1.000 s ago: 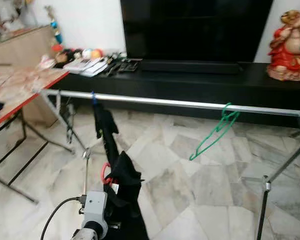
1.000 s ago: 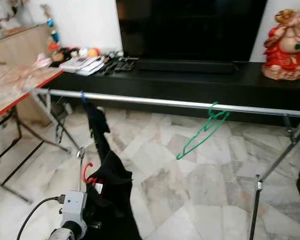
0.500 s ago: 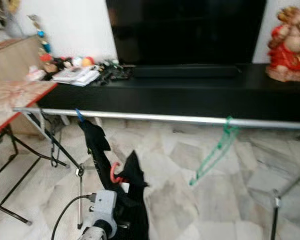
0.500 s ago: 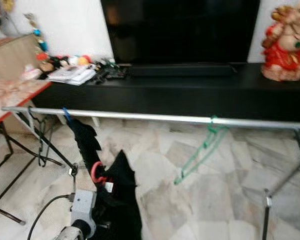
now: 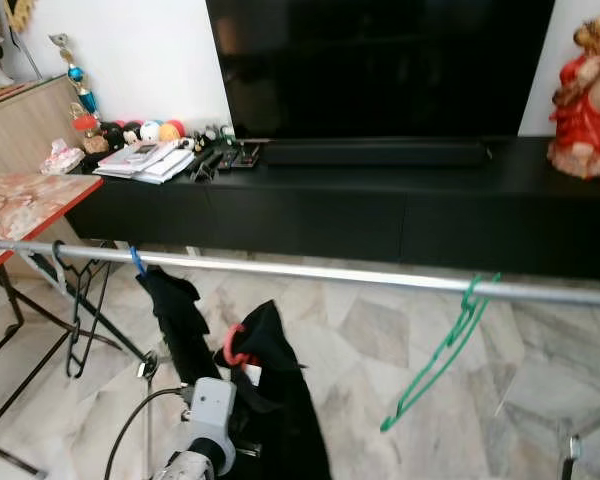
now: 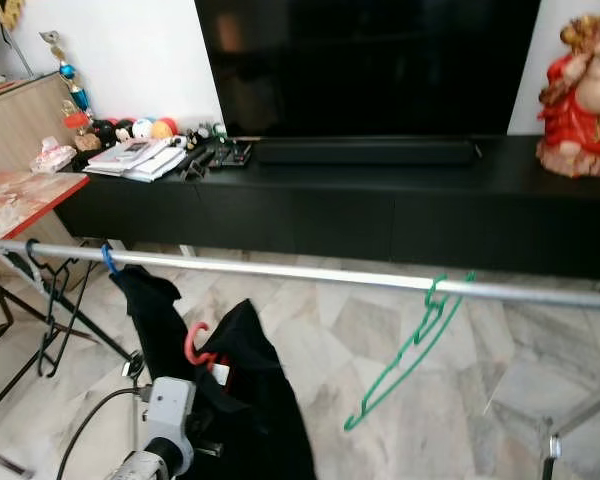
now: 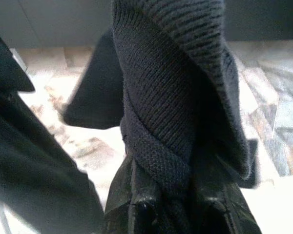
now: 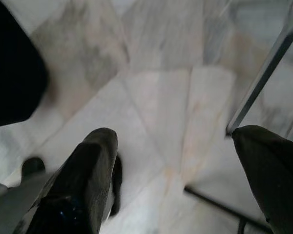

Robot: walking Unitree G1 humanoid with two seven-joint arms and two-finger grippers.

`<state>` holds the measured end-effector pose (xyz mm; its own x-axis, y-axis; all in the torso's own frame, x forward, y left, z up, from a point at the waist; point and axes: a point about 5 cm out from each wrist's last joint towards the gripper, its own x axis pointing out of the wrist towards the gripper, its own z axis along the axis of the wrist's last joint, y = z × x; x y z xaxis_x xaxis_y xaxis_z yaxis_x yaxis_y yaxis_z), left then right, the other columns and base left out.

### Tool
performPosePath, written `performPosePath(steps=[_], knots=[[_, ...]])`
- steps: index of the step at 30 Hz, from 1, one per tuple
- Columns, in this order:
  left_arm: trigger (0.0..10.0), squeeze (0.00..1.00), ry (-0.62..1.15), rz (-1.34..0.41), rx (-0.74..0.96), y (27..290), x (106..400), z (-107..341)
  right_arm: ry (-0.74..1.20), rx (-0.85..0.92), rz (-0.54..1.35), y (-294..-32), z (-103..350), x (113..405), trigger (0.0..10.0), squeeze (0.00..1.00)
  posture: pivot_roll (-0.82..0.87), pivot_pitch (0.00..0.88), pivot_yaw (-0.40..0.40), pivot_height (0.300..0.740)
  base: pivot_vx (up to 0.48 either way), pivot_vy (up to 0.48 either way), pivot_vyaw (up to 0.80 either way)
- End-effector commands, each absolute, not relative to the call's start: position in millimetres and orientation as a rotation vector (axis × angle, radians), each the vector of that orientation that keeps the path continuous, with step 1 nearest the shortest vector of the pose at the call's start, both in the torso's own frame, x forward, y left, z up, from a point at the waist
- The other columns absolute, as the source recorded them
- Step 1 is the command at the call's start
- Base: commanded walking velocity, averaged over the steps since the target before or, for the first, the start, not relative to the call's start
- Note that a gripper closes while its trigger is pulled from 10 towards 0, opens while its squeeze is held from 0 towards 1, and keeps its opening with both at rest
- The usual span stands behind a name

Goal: Hang hanger

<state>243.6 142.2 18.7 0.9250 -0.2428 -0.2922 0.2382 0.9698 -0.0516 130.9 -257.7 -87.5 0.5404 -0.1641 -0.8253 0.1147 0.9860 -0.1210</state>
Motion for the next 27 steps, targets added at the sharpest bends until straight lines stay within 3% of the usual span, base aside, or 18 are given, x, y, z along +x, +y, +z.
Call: performPosePath(steps=[1, 17, 27], knots=[[10.0, 0.0, 0.267, -0.24, 0.029, 153.1, 245.5, 24.2, 0.994, -0.036, -0.146, -247.7, -90.8, 129.8, 10.0, 0.0, -0.02, 0.0, 0.064, 0.74, 0.0, 0.0, 0.0], [10.0, 0.0, 0.152, -0.515, 0.212, 132.8, 274.6, 53.7, 0.986, -0.049, -0.139, -249.0, -89.5, 132.3, 10.0, 0.0, -0.02, 0.008, 0.057, 0.74, 0.0, 0.0, 0.0], [10.0, 0.0, 0.127, -0.431, 0.217, 131.7, 307.5, 69.2, 0.987, -0.062, -0.13, -249.8, -88.9, 133.4, 10.0, 0.0, -0.03, 0.017, 0.049, 0.74, 0.0, 0.0, 0.0]])
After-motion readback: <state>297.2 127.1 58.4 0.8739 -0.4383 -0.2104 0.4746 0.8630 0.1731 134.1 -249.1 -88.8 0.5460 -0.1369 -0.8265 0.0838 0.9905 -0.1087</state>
